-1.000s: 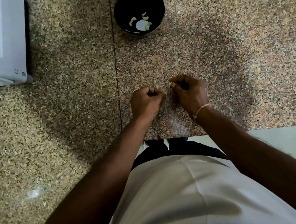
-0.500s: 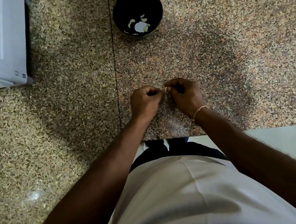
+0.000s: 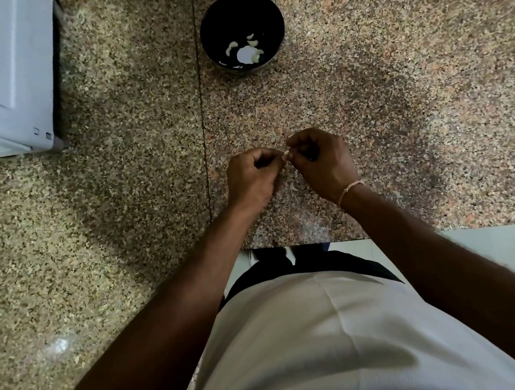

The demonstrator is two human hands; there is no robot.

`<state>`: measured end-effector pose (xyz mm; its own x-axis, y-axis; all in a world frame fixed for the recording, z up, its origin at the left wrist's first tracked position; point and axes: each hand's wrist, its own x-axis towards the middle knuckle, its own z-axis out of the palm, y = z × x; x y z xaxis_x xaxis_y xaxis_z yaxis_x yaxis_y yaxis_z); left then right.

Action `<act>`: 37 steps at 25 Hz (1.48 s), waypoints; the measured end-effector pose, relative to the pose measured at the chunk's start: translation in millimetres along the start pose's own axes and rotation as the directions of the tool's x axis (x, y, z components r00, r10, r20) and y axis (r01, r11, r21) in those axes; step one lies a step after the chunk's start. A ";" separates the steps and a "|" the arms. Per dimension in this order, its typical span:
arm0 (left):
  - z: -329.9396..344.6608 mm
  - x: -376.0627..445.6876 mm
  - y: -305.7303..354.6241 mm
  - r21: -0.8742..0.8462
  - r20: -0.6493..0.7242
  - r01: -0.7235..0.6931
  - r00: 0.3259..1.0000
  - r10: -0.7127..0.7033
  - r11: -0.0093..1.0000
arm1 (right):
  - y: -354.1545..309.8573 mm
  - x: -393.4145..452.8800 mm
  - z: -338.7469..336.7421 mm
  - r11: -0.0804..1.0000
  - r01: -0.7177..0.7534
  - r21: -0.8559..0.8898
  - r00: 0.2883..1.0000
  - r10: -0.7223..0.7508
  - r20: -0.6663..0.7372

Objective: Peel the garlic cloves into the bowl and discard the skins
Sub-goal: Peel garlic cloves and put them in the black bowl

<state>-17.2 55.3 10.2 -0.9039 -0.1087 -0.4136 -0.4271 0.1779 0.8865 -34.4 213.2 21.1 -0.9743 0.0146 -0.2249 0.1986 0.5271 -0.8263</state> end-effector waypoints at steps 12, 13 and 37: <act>8.5 -3.4 3.7 0.007 -0.094 -0.049 0.994 0.049 0.999 | -15.5 -3.6 -2.5 0.998 0.022 -0.055 0.998 -0.025 -0.065; 9.6 -3.3 4.7 0.020 -0.101 -0.061 0.993 0.062 0.998 | -16.5 -3.2 -3.2 0.998 0.026 -0.051 0.997 -0.029 -0.067; 5.4 0.5 7.5 -0.218 0.027 -0.036 0.999 0.043 0.975 | -14.2 -4.3 -23.4 0.994 0.095 -0.061 0.995 -0.096 -0.014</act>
<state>-20.9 61.8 15.6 -0.9219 -0.0748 -0.3803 -0.3786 -0.0361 0.9249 -35.5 225.6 45.9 -0.9902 -0.0241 -0.1376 0.0986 0.5772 -0.8107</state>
